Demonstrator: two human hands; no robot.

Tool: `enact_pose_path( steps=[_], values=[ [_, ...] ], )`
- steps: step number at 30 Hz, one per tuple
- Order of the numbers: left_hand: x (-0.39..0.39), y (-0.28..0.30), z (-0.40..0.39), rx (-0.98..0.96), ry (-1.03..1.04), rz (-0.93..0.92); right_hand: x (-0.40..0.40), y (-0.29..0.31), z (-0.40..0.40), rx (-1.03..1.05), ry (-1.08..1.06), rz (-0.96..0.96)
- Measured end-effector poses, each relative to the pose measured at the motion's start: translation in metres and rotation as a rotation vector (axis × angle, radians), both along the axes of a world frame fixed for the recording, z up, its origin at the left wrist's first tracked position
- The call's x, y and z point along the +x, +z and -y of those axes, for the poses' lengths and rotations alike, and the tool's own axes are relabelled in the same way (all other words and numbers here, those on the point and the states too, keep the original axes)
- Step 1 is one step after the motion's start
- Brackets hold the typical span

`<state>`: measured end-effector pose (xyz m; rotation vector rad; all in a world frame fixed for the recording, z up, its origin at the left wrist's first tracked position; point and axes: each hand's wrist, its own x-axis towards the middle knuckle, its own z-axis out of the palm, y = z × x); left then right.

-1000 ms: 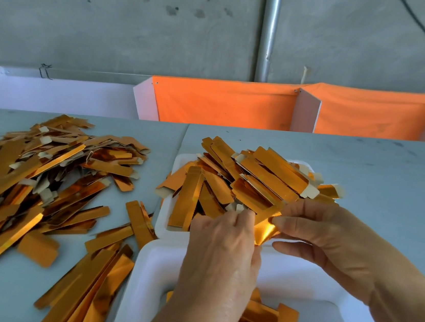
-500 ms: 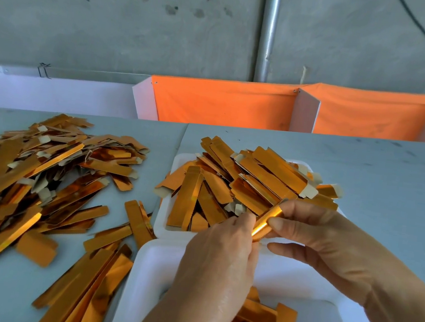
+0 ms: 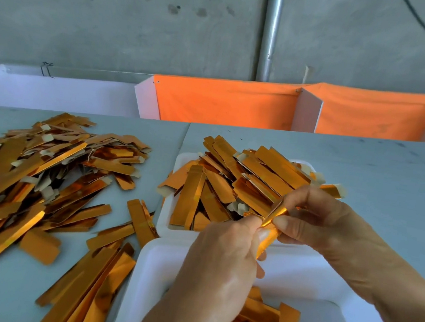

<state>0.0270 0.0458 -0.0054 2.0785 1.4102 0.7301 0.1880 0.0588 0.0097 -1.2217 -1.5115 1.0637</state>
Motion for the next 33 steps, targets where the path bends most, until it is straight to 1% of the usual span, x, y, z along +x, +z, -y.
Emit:
enact_pose_path(
  steps=[2,6,8,12,14,17,21,25,28,30,32,33],
  values=[
    [0.0002,-0.0034,0.0010,-0.027,-0.005,0.048,0.0035,0.0002,-0.0012,0.003,-0.001,-0.031],
    [0.0013,-0.0010,0.0056,-0.193,-0.059,0.249,0.0079,0.0019,0.0001,-0.009,0.090,-0.021],
    [-0.0001,0.0000,0.0058,-0.168,-0.086,0.259,0.0089,0.0016,0.0001,0.002,0.105,-0.020],
    [0.0000,-0.0016,0.0040,0.107,-0.055,0.128,0.0073,0.0042,0.0002,0.037,0.117,-0.050],
    [0.0017,-0.0023,0.0018,0.213,-0.006,0.107,0.0075,0.0048,0.0005,0.043,0.117,-0.070],
    [0.0028,-0.0025,0.0008,0.320,0.056,0.074,0.0081,0.0042,0.0006,0.021,0.108,-0.087],
    [0.0051,-0.0014,0.0019,0.419,0.040,-0.001,0.0063,0.0021,0.0003,-0.005,0.078,-0.091],
    [0.0025,0.0009,-0.0001,0.427,0.026,-0.080,0.0025,0.0014,0.0005,-0.021,0.048,-0.079],
    [0.0005,-0.0015,-0.0006,0.373,0.021,-0.102,0.0003,0.0001,-0.0006,-0.006,-0.019,-0.069],
    [0.0016,-0.0042,0.0013,0.327,-0.005,-0.155,-0.0003,-0.0019,-0.0021,0.012,-0.049,-0.029],
    [0.0031,-0.0072,0.0020,0.315,-0.006,-0.196,0.0004,-0.0038,-0.0030,0.005,-0.055,-0.011],
    [0.0031,-0.0069,0.0019,0.320,0.001,-0.185,0.0016,-0.0041,-0.0030,-0.010,-0.047,-0.030]
  ],
)
